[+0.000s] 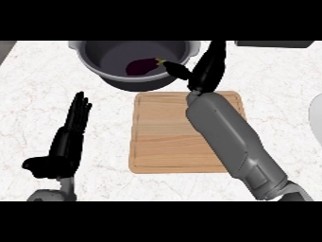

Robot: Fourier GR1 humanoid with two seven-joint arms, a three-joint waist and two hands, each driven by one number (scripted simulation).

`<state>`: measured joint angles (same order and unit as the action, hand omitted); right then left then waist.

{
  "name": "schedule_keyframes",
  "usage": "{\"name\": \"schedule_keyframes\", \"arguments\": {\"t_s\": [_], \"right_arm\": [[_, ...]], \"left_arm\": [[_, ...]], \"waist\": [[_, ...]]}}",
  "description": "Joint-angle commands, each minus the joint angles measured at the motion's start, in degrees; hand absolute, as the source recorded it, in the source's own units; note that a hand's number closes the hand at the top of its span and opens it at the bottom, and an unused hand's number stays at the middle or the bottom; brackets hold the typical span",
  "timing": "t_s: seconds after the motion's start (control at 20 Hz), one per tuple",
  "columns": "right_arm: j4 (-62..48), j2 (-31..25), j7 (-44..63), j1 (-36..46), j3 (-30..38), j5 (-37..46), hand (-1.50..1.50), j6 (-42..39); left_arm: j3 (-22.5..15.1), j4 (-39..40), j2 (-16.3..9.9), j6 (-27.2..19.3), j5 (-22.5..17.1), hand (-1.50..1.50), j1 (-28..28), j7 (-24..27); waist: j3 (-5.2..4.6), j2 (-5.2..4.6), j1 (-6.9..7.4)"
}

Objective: Pick the eggplant from the cutting board and place it in the pot

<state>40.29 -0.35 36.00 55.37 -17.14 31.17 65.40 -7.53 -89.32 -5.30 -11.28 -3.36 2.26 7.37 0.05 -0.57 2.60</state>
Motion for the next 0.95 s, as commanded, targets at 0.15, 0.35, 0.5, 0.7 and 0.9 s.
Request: {"name": "schedule_keyframes", "arguments": {"t_s": [0.15, 0.35, 0.5, 0.7, 0.9], "right_arm": [[7.1, 0.1, -8.5, -6.9, 1.6, -3.7, -1.5, 2.3], [7.9, -1.1, -16.1, -10.0, 5.0, -7.3, -1.5, 0.1], [16.1, -1.3, -10.4, -16.1, 2.7, -1.3, -1.5, 1.1], [16.9, -3.4, -17.8, -18.4, 7.6, -7.0, -1.5, 2.5], [23.1, -5.9, -15.0, -21.3, 9.4, -4.0, -1.5, 0.2]], "left_arm": [[-1.4, -8.2, -0.5, -1.0, 1.5, 0.0, -6.0, -3.9], [1.1, -4.4, -0.5, 1.1, 0.0, 0.0, -4.9, -0.4], [1.6, -3.4, 0.0, -0.3, 1.3, 0.0, -4.3, -0.5], [4.0, 2.8, -0.3, 2.2, -0.5, 0.0, -0.7, 2.9], [3.8, -0.7, -0.2, 2.1, -0.4, 0.0, -2.2, 0.3]], "waist": [[0.0, 0.59, -1.9], [-0.02, 0.43, -1.9], [-0.05, 0.75, -2.79], [-0.03, 0.43, -2.56], [-0.04, 0.61, -2.6]]}}
